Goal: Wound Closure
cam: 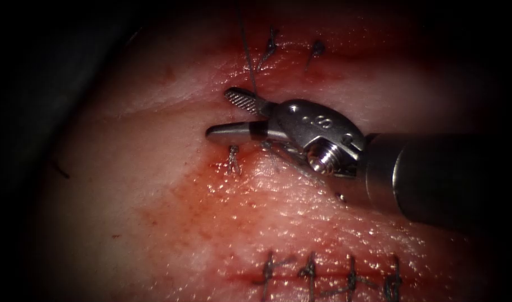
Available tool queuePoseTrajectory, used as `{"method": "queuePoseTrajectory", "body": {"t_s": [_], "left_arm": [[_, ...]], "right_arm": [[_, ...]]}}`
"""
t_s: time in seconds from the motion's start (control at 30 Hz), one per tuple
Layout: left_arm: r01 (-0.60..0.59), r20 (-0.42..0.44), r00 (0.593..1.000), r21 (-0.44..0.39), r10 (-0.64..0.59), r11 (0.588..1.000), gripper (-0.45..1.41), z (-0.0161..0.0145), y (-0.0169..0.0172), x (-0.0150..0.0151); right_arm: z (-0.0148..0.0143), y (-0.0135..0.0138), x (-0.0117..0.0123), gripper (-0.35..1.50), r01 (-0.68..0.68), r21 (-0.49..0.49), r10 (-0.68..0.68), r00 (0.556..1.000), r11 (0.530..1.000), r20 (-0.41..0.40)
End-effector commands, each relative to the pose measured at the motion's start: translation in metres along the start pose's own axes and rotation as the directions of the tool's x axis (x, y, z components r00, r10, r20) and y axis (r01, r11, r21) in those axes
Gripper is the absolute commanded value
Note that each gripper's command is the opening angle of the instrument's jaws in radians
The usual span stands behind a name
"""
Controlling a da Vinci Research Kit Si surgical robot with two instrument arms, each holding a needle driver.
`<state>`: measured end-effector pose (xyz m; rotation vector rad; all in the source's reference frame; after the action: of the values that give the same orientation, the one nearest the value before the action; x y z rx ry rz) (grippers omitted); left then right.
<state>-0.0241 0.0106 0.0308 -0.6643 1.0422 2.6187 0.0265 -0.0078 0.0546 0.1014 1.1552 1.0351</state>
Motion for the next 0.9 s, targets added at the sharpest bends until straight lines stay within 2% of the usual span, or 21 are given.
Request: {"method": "queuePoseTrajectory", "body": {"t_s": [0.03,0.53,0.7,0.77,0.87,0.9], "left_arm": [[0.001,-0.003,1.000,0.003,-0.001,1.000,-0.45,0.0006,0.0002,0.0004],[0.000,-0.010,1.000,0.003,0.000,1.000,-0.45,0.0001,0.0001,0.0009],[0.001,-0.013,1.000,0.006,-0.001,1.000,-0.45,-0.0002,0.0000,0.0011],[0.001,-0.013,1.000,0.006,-0.001,1.000,-0.45,-0.0002,0.0000,0.0011],[0.000,-0.016,1.000,0.007,0.000,1.000,-0.45,-0.0002,0.0001,0.0011],[0.000,-0.016,1.000,0.007,0.000,1.000,-0.45,-0.0003,0.0001,0.0011]], "right_arm": [[0.0011,-0.0002,-0.0006,1.10,0.002,0.001,-0.002,1.000,1.000,-0.002],[0.0022,0.0003,-0.0008,0.93,0.016,0.009,-0.016,1.000,1.000,0.002],[0.0025,0.0005,-0.0009,0.73,0.017,0.013,-0.017,1.000,1.000,0.001],[0.0025,0.0005,-0.0008,0.51,0.017,0.013,-0.017,1.000,1.000,0.002],[0.0024,0.0004,-0.0007,-0.20,0.016,0.013,-0.016,1.000,1.000,0.002],[0.0025,0.0004,-0.0006,-0.35,0.015,0.012,-0.015,1.000,1.000,0.002]]}}
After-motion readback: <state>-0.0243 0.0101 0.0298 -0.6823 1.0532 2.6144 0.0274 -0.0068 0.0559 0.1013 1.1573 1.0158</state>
